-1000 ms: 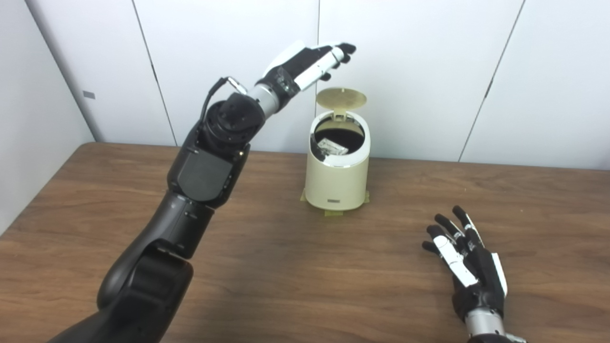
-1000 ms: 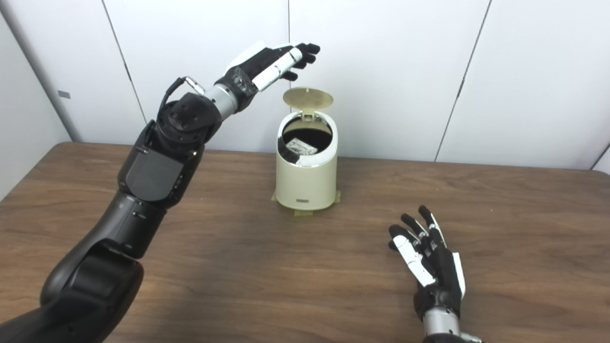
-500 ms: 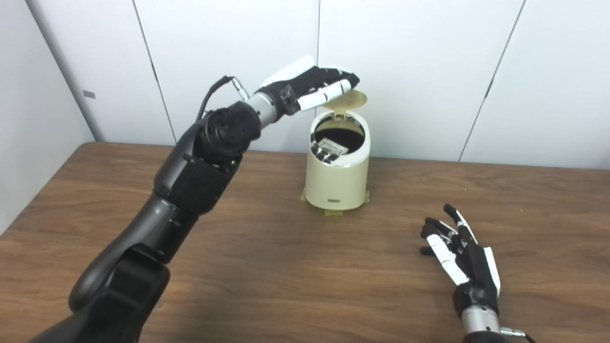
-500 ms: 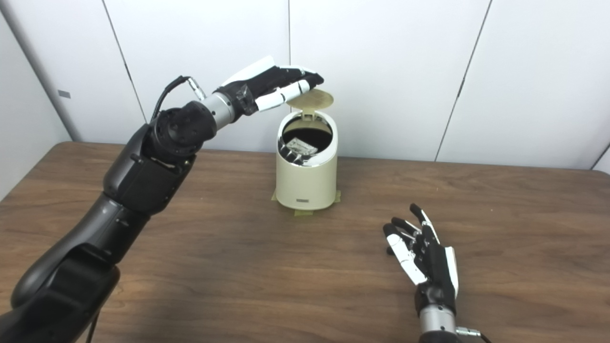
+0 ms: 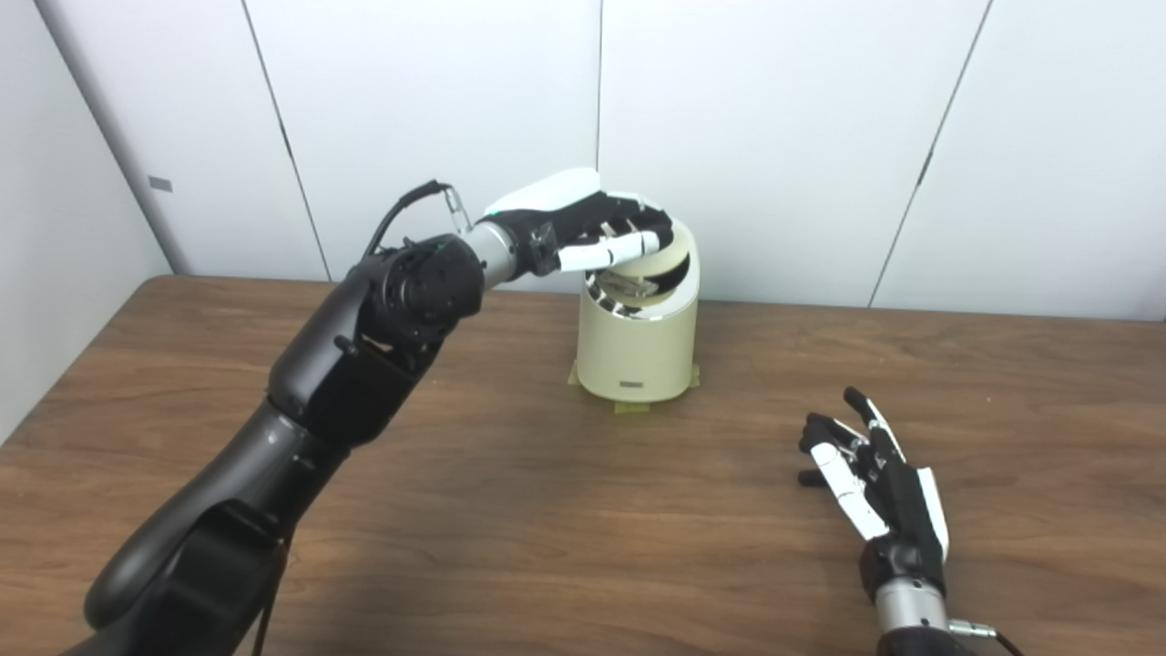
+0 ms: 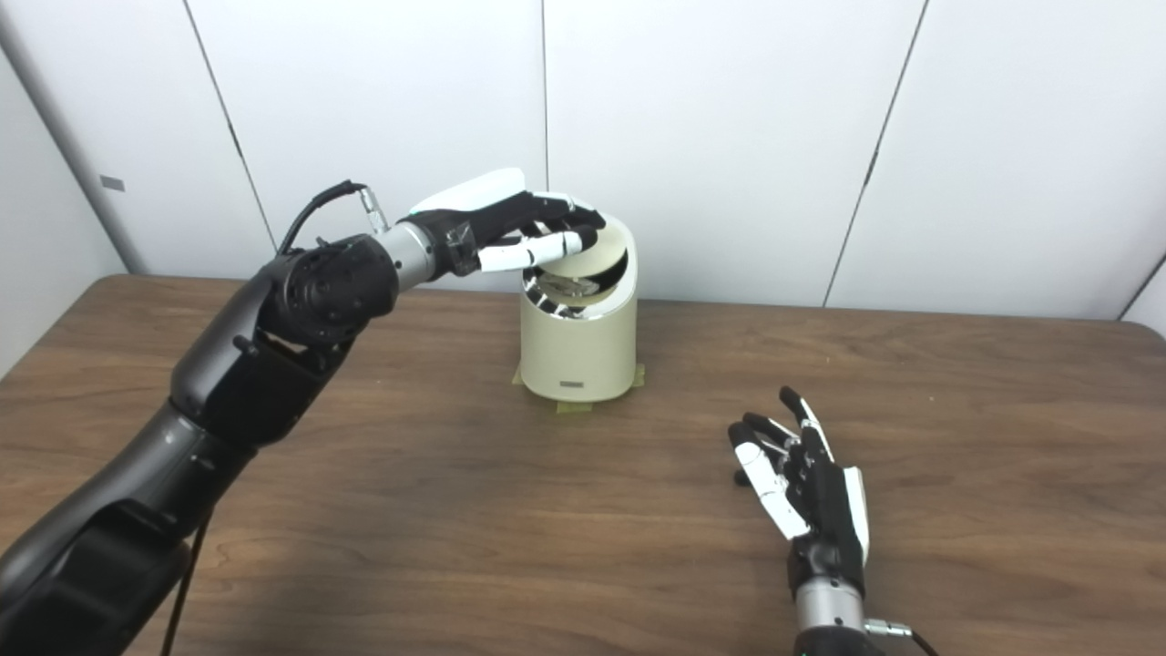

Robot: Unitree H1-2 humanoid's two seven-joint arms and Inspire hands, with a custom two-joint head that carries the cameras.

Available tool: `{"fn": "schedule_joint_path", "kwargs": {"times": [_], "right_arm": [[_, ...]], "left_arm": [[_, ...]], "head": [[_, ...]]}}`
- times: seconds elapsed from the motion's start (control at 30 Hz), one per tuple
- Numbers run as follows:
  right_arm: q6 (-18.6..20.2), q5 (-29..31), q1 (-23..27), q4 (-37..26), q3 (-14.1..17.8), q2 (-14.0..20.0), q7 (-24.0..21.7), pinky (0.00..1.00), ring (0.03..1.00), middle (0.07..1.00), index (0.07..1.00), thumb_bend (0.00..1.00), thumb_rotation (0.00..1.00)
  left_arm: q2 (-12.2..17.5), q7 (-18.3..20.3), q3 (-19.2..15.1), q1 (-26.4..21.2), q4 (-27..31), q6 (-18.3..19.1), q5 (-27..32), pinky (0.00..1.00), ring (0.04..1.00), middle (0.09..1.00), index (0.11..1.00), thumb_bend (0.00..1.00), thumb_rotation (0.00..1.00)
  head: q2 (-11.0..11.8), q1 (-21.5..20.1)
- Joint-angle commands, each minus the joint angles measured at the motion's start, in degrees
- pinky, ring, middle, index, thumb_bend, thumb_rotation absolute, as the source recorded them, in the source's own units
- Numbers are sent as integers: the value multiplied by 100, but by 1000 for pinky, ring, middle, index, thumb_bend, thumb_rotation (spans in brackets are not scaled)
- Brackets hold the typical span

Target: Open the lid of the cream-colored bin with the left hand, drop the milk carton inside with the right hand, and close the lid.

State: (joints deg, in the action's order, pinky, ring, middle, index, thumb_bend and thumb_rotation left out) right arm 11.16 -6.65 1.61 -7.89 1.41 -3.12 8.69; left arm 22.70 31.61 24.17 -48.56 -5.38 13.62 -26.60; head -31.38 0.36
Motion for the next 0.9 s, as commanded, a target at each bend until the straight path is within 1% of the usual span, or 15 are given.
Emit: {"fn": "schedule_joint_path", "kwargs": {"times": [0.0, 0.1, 0.13, 0.17, 0.2, 0.23, 0.3, 0.33, 0.43, 0.5, 0.6, 0.67, 0.7, 0.77, 0.87], "right_arm": [[-67, -5, 151, -135, 15, -55, 31, 586, 694, 748, 915, 491, 583], [-82, -80, 130, -143, -13, -85, 73, 570, 684, 742, 912, 497, 567], [-85, -114, 114, -150, -28, -95, 89, 567, 681, 740, 911, 500, 564], [-108, -159, 97, -148, -48, -96, 103, 564, 678, 739, 911, 502, 555], [-126, -189, 86, -146, -61, -96, 110, 561, 674, 735, 909, 504, 552], [-176, -206, 65, -131, -74, -95, 111, 560, 671, 734, 909, 505, 550], [-252, -204, 36, -104, -86, -100, 105, 551, 663, 730, 909, 515, 545], [-270, -226, 17, -99, -100, -101, 108, 548, 661, 730, 909, 521, 539], [-244, -332, -36, -132, -157, -103, 125, 543, 650, 727, 908, 520, 513], [-256, -356, -64, -146, -176, -119, 136, 538, 647, 727, 909, 531, 497], [-276, -419, -105, -159, -225, -120, 142, 547, 652, 729, 911, 516, 489], [-282, -478, -133, -172, -265, -111, 136, 554, 654, 730, 911, 508, 503], [-275, -501, -145, -182, -284, -107, 131, 560, 658, 734, 913, 506, 509], [-247, -534, -167, -202, -312, -105, 128, 574, 667, 738, 914, 515, 526], [-261, -619, -176, -189, -337, -89, 147, 579, 670, 739, 914, 525, 546]], "left_arm": [[123, 115, -15, -176, 266, -5, -83, 807, 856, 879, 871, 462, 1000], [183, 260, 91, -102, 479, -41, -252, 807, 861, 887, 875, 471, 1000], [198, 309, 126, -71, 529, -49, -293, 807, 862, 888, 875, 475, 1000], [205, 348, 141, -34, 561, -40, -319, 820, 873, 896, 883, 489, 996], [205, 378, 143, -9, 580, -32, -336, 825, 879, 901, 885, 501, 993], [213, 395, 158, 43, 596, -41, -371, 827, 882, 904, 886, 507, 990], [220, 419, 176, 114, 614, -62, -442, 825, 891, 910, 893, 513, 990], [219, 447, 195, 146, 632, -45, -495, 825, 894, 911, 896, 512, 991], [210, 486, 238, 219, 660, -65, -656, 834, 904, 914, 903, 513, 1000], [199, 468, 242, 267, 651, -114, -722, 861, 927, 923, 907, 501, 1000], [191, 422, 250, 310, 557, -254, -800, 872, 934, 924, 906, 503, 996], [191, 412, 271, 312, 454, -367, -864, 887, 946, 934, 922, 505, 999], [190, 399, 282, 315, 406, -434, -902, 900, 954, 940, 932, 489, 994], [193, 333, 300, 332, 325, -592, -987, 934, 975, 960, 952, 470, 989], [184, 296, 301, 349, 265, -717, -1101, 981, 997, 983, 972, 466, 999]], "head": [[5, -24], [142, -83], [224, -96], [293, -100], [293, -100], [400, -124], [464, -142], [533, -168], [616, -210], [644, -218], [695, -230], [707, -240], [710, -243], [723, -254], [733, -269]]}}
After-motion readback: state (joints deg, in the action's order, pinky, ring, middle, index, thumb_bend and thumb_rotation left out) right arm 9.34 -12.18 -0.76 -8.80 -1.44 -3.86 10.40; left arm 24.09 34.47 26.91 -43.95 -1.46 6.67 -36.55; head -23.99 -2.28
